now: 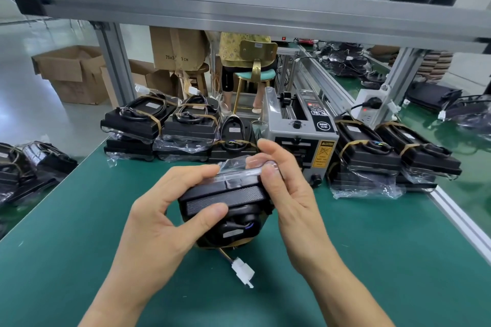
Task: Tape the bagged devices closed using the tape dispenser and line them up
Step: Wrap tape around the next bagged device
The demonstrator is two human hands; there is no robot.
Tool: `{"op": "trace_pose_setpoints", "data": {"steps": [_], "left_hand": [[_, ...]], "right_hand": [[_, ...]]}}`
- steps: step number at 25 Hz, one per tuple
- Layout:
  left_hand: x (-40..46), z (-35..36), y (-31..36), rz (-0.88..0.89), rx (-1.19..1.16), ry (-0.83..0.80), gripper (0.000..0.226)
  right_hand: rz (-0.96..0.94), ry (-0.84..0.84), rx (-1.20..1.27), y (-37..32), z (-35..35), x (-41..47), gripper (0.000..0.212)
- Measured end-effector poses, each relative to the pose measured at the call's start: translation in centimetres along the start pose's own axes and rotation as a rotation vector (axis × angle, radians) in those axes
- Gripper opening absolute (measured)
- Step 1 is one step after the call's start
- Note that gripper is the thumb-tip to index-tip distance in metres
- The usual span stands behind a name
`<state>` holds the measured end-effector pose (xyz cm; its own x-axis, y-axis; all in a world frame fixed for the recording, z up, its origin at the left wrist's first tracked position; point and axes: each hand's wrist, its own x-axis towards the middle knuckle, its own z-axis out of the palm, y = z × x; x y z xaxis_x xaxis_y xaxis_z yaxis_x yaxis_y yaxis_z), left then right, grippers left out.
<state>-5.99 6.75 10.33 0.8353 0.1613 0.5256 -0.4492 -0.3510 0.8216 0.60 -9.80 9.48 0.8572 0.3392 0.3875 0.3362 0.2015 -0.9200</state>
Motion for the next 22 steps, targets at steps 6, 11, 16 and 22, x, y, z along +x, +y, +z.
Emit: {"op": "trace_pose_setpoints", "data": {"steps": [6,11,16,22], "left_hand": [[-1.0,-2.0,-2.0,-0.120,-0.216,0.119,0.044],[-1.7,-3.1,-3.4,-0.167,-0.354,0.162,0.041],[-3.2,-2.9,-4.9,-0.314,-0.479,0.190,0.038],[-4.2,-1.1,-4.4,-0.346,-0.234,0.242,0.040]], "right_hand": [[0.215,-0.302,-0.212,3.8,-1.3,-1.6,0.081],[0.206,-0.227,-0.264,4.7,0.0,-1.1,0.063],[0.068,-0.165,-0.347,2.0,-1.2,-1.0,0.058],[0.072,-0.189,-0.772,0.5,-2.5,-1.6,0.069]]}}
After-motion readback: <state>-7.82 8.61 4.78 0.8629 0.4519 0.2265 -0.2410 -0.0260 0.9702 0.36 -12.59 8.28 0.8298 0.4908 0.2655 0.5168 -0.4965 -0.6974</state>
